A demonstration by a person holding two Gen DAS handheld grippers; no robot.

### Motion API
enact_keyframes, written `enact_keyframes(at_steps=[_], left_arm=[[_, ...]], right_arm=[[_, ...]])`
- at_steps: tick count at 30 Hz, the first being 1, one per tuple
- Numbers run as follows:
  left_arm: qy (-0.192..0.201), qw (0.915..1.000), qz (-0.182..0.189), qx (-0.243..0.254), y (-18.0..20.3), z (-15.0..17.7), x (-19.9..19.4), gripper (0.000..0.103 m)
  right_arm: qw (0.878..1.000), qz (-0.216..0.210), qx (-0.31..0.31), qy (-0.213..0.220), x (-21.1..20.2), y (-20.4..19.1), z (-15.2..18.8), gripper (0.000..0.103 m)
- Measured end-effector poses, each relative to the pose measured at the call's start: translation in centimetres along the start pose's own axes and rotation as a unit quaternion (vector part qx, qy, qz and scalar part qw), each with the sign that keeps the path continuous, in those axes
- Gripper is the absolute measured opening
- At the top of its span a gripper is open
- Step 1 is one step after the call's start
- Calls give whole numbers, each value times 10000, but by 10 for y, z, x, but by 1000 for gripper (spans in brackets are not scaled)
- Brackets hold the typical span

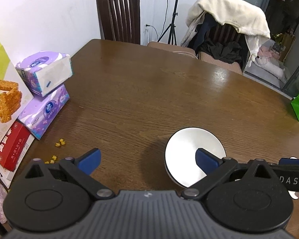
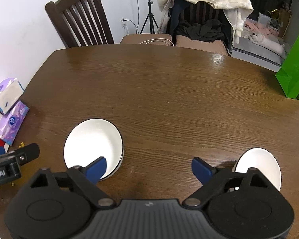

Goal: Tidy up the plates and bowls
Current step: 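Lower both grippers onto the white bowl rim and close them, then lift the held white bowl off the table with both grippers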

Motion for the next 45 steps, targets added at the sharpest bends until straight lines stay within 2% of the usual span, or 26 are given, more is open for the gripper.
enact_keyframes(at_steps=[3,6,13,16,21,28,33,38,40,43,45], left_arm=[[-85,9999,-40,51,3,0,12,101],[-186,9998,-77,76,6,2,24,101],[-426,9989,-171,111,9,6,52,97],[-547,9983,-166,96,11,8,63,90],[-668,9976,-203,-7,9,8,75,87],[-802,9965,-203,-118,3,9,88,67],[-804,9967,-7,-121,4,9,91,57],[-836,9959,325,-136,10,7,92,32],[-827,9956,430,-132,13,6,92,23],[-855,9944,586,-184,15,6,93,14],[-857,9942,626,-190,16,6,93,12]], right_arm=[[9999,23,-12,-99,11,0,1,79],[9998,-20,-45,-211,23,-2,1,68],[9993,-18,-92,-363,48,-10,-1,59],[9990,-24,-105,-438,59,-13,-2,55],[9987,-59,-156,-487,71,-22,-4,47],[9980,-72,-212,-592,81,-33,-1,33],[9976,-106,-247,-636,86,-37,-1,24],[9971,-40,-310,-697,90,-41,-1,22],[9970,-81,-278,-719,91,-42,-1,17],[9968,-97,-300,-733,92,-44,-2,14],[9967,-124,-284,-746,93,-44,-2,13]])
Point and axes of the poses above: each gripper's, at about its wrist camera, not at the fingertips, and x roughly the way its jaws point, y to its right, z to its underside, the point moved 7 cm from there along x, roughly the way its jaws point, and after that the axes turned 5 degrees about y, right-handed, at the moved point
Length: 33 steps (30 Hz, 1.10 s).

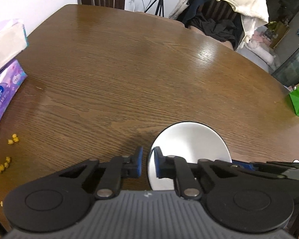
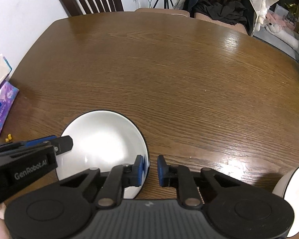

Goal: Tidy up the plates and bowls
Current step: 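Lift the held white bowl off the table with both grippers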

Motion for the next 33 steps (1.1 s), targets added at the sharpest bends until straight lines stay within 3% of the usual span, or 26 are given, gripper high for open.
enact_keyframes(at_steps=[6,33], left_arm=[[-15,10000,6,-29,2,1,0,9],[-13,9999,-94,69,5,6,-4,9]], right_arm=[[9999,-107,104,-4,2,0,0,6],[9997,-107,203,104,-7,-1,5,5]])
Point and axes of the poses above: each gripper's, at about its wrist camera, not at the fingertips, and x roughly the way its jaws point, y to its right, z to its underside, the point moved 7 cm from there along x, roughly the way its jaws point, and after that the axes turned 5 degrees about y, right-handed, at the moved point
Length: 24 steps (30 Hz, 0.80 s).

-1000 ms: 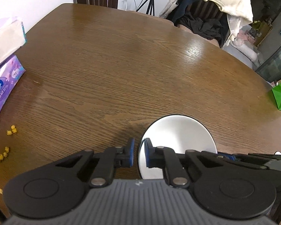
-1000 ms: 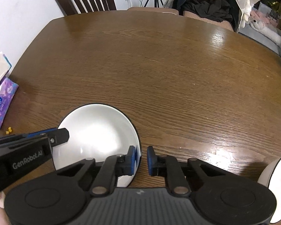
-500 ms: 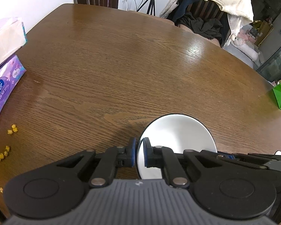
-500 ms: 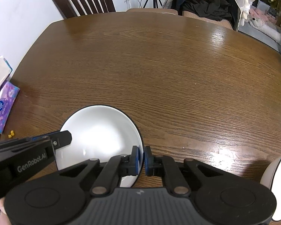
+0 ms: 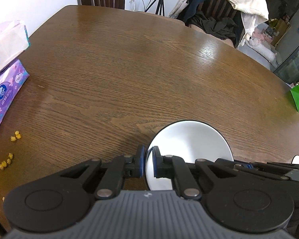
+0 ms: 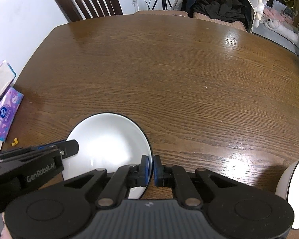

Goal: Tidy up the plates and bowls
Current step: 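Lift the held white bowl off the table with both grippers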

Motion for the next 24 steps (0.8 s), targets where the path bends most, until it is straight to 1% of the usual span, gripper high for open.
enact_keyframes(at_steps=[10,24], left_arm=[[97,9999,35,94,2,0,-12,9],[208,9995,124,218,7,8,-36,9]], right_arm=[[9999,5,75,80,-13,2,3,5],[9997,0,123,214,-37,1,9,5]])
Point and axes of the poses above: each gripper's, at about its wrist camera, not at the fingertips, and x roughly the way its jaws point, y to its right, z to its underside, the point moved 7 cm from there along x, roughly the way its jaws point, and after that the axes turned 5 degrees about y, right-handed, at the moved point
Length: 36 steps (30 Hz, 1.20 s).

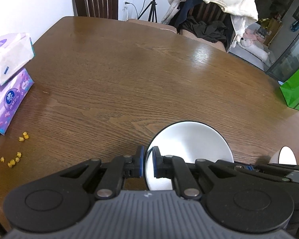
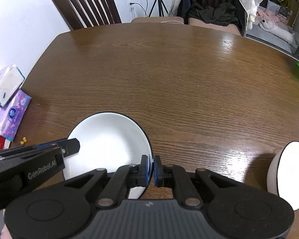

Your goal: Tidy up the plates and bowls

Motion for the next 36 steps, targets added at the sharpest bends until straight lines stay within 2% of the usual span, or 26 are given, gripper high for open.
enact_keyframes(at_steps=[16,36], left_arm=[[146,9996,144,188,15,15,-41,9],[273,9980,299,490,43,51,-95,9]], right_arm=[[9996,50,175,208,-45,7,22,5],[9979,81,460,453,-106,26,66,5]])
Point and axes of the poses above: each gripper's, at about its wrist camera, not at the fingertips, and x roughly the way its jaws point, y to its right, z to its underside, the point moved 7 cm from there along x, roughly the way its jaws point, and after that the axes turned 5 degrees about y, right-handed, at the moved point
